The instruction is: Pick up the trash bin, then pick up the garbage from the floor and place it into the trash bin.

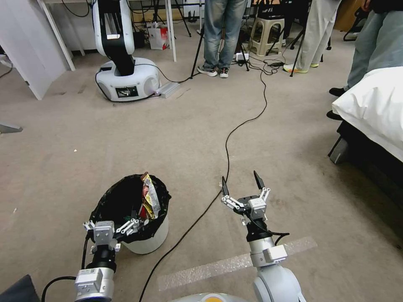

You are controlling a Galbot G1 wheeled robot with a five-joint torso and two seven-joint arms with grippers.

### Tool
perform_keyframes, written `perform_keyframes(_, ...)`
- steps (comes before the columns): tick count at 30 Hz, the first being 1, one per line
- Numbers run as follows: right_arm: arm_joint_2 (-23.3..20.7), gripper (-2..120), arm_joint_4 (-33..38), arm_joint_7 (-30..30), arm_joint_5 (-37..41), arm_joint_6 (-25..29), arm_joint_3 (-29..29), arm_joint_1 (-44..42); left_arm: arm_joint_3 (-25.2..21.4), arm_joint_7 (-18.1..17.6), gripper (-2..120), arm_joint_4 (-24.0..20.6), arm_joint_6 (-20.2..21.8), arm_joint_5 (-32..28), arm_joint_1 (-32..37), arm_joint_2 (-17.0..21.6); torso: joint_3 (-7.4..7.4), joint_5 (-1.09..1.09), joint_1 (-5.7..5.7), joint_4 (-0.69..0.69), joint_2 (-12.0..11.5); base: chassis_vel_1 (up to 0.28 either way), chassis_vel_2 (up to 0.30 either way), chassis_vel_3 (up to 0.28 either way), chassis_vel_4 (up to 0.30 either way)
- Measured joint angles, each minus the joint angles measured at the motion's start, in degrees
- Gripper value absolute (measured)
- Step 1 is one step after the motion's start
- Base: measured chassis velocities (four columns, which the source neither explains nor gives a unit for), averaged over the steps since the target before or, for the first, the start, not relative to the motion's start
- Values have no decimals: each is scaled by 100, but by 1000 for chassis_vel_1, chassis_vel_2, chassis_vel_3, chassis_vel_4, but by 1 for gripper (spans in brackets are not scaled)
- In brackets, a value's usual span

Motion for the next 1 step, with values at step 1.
perform_keyframes(1,0,100,0,0,0,0,0,0,0,-1,100,0,2,-1,0,0,0,0,0,0,0,0,0,0,0)
